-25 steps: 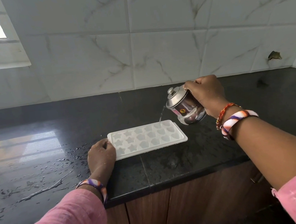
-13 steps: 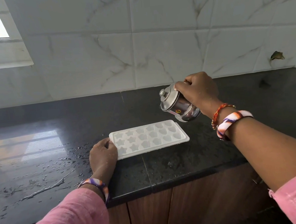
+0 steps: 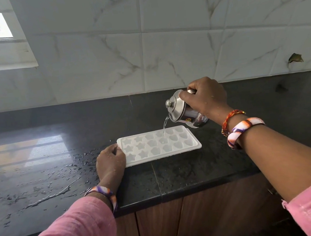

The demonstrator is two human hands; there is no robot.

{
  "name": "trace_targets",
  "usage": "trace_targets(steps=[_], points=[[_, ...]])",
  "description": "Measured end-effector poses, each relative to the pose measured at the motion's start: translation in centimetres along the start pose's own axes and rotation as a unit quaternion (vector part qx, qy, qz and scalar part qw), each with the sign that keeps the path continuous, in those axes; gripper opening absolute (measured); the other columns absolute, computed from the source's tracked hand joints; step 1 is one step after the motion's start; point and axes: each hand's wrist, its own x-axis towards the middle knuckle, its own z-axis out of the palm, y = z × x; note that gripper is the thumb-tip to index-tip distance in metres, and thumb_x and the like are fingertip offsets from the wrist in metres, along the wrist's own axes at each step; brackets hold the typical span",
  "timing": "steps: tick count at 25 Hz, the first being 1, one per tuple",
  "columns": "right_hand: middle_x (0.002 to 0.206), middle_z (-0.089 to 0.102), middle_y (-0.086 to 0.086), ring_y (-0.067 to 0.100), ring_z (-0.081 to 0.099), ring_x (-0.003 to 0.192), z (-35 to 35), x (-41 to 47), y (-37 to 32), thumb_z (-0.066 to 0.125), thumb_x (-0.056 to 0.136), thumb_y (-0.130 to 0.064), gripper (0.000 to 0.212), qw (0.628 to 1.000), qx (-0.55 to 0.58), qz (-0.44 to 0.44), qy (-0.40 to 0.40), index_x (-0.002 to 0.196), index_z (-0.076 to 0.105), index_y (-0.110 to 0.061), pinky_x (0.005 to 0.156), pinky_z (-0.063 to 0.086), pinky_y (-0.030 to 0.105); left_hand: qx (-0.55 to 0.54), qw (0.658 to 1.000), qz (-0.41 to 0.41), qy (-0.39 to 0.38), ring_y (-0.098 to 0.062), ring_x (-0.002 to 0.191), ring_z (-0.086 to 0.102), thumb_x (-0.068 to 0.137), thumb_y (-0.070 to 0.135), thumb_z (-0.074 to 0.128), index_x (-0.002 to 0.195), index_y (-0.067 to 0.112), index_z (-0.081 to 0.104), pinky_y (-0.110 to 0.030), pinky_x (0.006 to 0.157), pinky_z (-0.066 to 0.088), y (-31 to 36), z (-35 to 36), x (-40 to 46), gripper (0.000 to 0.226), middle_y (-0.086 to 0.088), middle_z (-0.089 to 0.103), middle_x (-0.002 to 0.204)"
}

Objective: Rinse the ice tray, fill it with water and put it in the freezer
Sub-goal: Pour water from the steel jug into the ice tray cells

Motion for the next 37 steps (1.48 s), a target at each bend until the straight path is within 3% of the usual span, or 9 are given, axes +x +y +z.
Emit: trace_targets(steps=[4,8,11,17,22,32,37], points=[[0.045,0.038,-0.005,0.009,0.034,0.045,0.4,0.1,0.5,0.059,0.083,-0.03,0.046,0.999,0.021,0.036,-0.006,0.045,0.038,-0.016,0.048,0.024,0.02,0.0,1.0,0.005,-0.004,-0.027,0.087,0.06,0.09,0.018,0.05,0.098,0.013,0.073,-0.034,0.08,0.046,-0.2,0.1,0.1,0.025,-0.011,0.072,0.102],[0.052,0.051,0.001,0.015,0.048,0.051,0.8,0.5,1.1,0.061,0.08,-0.03,0.033,0.975,0.161,0.156,-0.001,0.057,0.059,-0.006,0.057,0.041,0.026,-0.003,1.0,0.007,-0.006,-0.028,0.088,0.062,0.09,0.019,0.05,0.097,0.013,0.073,-0.035,0.081,0.047,-0.3,0.2,0.1,0.026,-0.01,0.073,0.1],[0.052,0.052,0.001,0.017,0.049,0.055,0.9,0.7,0.8,0.065,0.078,-0.029,0.031,0.955,0.229,0.188,0.013,0.054,0.058,-0.01,0.06,0.045,0.029,-0.004,1.0,0.003,-0.007,-0.029,0.088,0.063,0.089,0.018,0.05,0.097,0.013,0.073,-0.035,0.081,0.048,-0.3,0.1,0.2,0.025,-0.01,0.073,0.099],[0.048,0.046,-0.001,0.014,0.041,0.049,0.8,1.0,-0.7,0.061,0.081,-0.031,0.035,0.984,0.145,0.1,0.013,0.053,0.054,-0.011,0.054,0.035,0.023,0.002,1.0,0.008,-0.004,-0.034,0.087,0.063,0.087,0.017,0.05,0.09,0.011,0.073,-0.038,0.08,0.051,-0.1,0.0,0.1,0.024,-0.013,0.073,0.095],[0.043,0.034,-0.003,0.013,0.031,0.044,1.0,0.5,-1.6,0.06,0.08,-0.029,0.048,0.997,0.067,0.033,-0.002,0.043,0.034,-0.014,0.047,0.025,0.023,0.001,1.0,0.005,-0.005,-0.032,0.085,0.062,0.088,0.016,0.05,0.089,0.011,0.073,-0.036,0.078,0.049,-0.1,0.0,0.1,0.024,-0.011,0.073,0.094],[0.044,0.035,-0.004,0.009,0.032,0.044,1.3,0.4,-2.3,0.06,0.082,-0.031,0.05,0.999,0.031,-0.013,-0.005,0.043,0.033,-0.016,0.047,0.021,0.02,-0.008,1.0,0.001,-0.002,-0.026,0.083,0.059,0.089,0.016,0.049,0.092,0.011,0.073,-0.028,0.075,0.042,0.0,0.0,-0.1,0.024,-0.01,0.073,0.095],[0.044,0.035,-0.005,0.011,0.032,0.045,2.0,0.4,-1.8,0.06,0.081,-0.031,0.049,0.999,0.044,-0.001,-0.013,0.042,0.034,-0.017,0.049,0.024,0.021,-0.003,1.0,0.005,-0.005,-0.029,0.082,0.061,0.088,0.016,0.049,0.085,0.011,0.072,-0.032,0.075,0.046,-0.1,0.0,0.0,0.024,-0.01,0.073,0.09]])
